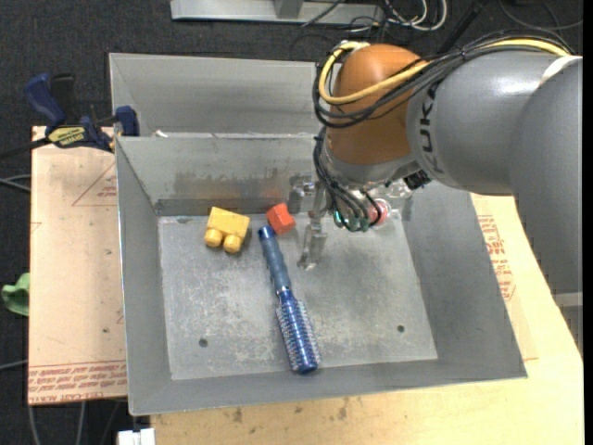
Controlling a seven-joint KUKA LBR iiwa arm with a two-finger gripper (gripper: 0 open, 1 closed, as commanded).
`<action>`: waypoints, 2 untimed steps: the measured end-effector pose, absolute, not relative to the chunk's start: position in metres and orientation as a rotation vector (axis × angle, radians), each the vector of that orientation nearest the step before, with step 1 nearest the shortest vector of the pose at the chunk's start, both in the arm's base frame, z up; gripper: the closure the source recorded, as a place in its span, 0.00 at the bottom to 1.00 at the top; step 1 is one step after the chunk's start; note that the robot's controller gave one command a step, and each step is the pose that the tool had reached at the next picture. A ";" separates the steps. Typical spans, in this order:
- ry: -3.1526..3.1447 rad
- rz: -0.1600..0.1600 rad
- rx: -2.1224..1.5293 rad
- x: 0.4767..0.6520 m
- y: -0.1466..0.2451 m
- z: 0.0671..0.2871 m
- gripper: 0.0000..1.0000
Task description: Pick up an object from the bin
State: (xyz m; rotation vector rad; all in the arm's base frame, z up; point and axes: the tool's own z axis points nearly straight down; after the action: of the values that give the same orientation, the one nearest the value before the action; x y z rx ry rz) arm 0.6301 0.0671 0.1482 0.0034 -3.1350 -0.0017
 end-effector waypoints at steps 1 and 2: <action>-3.146 -0.004 -0.153 0.619 0.070 0.211 0.00; -3.072 -0.003 0.642 0.589 0.161 0.078 0.00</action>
Offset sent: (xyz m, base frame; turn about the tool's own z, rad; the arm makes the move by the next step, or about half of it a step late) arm -0.0121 0.0020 0.0595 0.1014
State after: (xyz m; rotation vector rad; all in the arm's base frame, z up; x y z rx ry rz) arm 0.5887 0.1609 0.0785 0.6422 -3.0718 -0.0032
